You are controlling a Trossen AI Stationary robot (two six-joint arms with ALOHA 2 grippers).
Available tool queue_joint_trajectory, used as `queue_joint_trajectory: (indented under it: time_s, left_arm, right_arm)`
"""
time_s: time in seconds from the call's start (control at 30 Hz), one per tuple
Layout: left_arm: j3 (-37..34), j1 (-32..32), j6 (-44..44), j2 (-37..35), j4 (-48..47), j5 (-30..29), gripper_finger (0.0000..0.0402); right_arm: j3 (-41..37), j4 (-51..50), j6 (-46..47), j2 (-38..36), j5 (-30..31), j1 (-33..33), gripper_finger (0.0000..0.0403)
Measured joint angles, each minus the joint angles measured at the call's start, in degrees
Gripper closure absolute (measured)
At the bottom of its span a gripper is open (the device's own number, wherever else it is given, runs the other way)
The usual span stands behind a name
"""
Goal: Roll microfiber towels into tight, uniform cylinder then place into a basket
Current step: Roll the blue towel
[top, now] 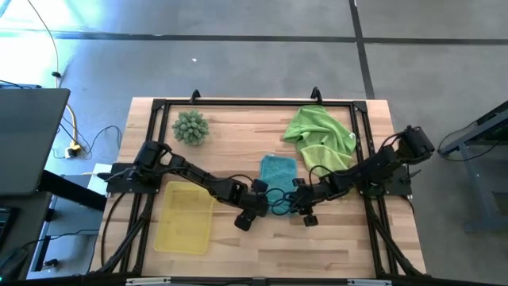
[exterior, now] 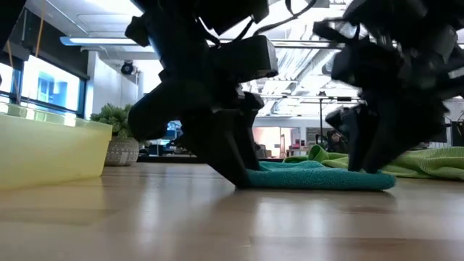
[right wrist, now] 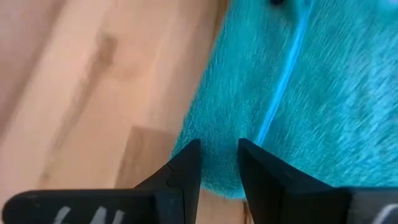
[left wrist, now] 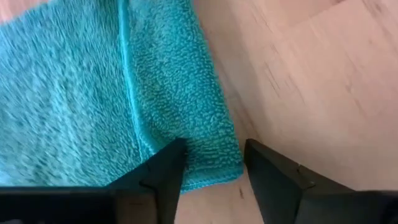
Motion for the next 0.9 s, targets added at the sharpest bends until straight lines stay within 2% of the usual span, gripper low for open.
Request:
queue_joint_trajectory:
  time_s: [0.17,0.33,0.43,0.53,0.67,0.9]
  left_arm:
    - [-0.08,0.02,-4.92,0.47,-0.3,1.15,0.0297]
    - [-0.26,0.01,-10.3,0.58,0.67,1.29,0.0325]
    - [-0.28,0.02,-12.32,0.58,1.06,1.25,0.0329]
    - [-0.28,0.02,-13.78,0.58,1.23,1.25,0.0328]
    - [-0.31,-0.03,-15.31,0.58,1.48,1.27,0.0326]
    - [-0.31,-0.51,-17.8,0.58,1.52,1.25,0.0326]
  right_arm:
    - [0.02,-2.55,1.04,-6.17,2.67,0.04,0.0305]
    - [0.07,-0.55,9.06,-9.64,6.02,3.08,0.0305]
    - [0.17,1.43,9.87,-7.6,11.81,6.8,0.0303]
    - [0.17,1.96,10.25,-4.53,14.83,9.44,0.0295]
    - [0.17,4.76,12.45,0.05,15.24,11.41,0.0267]
    - [0.15,8.28,2.2,4.81,17.13,12.26,0.0234]
